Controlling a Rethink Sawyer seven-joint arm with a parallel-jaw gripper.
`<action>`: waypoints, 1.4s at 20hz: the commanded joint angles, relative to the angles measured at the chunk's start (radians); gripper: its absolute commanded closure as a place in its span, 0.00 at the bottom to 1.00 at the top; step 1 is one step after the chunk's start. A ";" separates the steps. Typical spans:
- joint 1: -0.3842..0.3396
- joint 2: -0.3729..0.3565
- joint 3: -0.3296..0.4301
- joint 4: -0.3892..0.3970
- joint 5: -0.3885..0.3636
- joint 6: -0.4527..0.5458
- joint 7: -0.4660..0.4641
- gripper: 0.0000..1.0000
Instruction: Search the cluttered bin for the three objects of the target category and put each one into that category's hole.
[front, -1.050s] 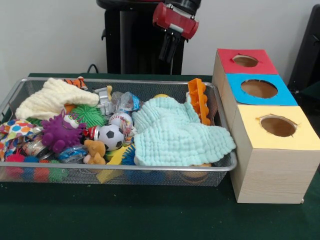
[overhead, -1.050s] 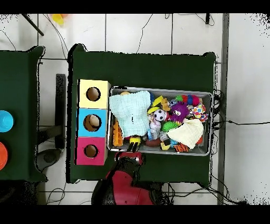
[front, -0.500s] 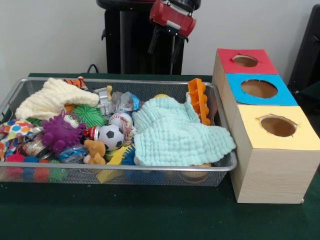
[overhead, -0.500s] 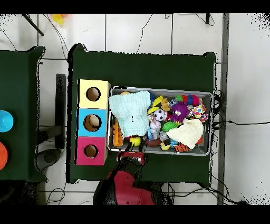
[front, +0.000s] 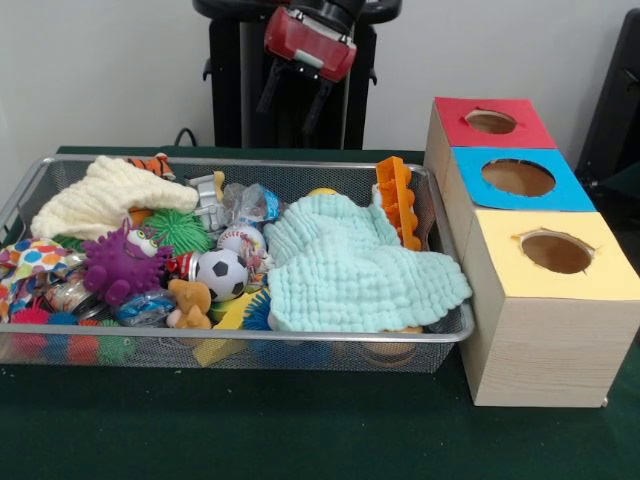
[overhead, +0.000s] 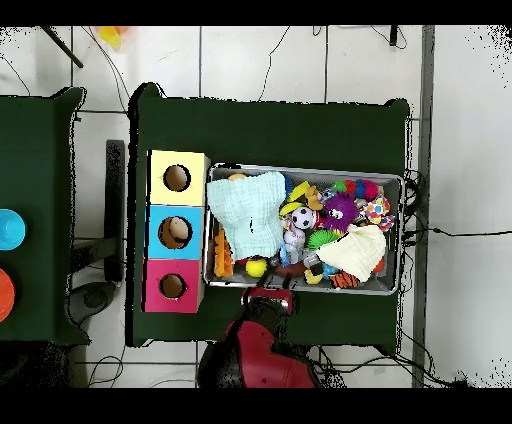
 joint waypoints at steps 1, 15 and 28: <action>-0.100 0.079 0.138 -0.105 -0.075 -0.117 0.225 0.00; -0.383 0.110 0.462 -0.106 -0.186 -0.150 0.409 0.00; -0.389 0.077 0.490 -0.097 -0.189 -0.150 0.440 0.00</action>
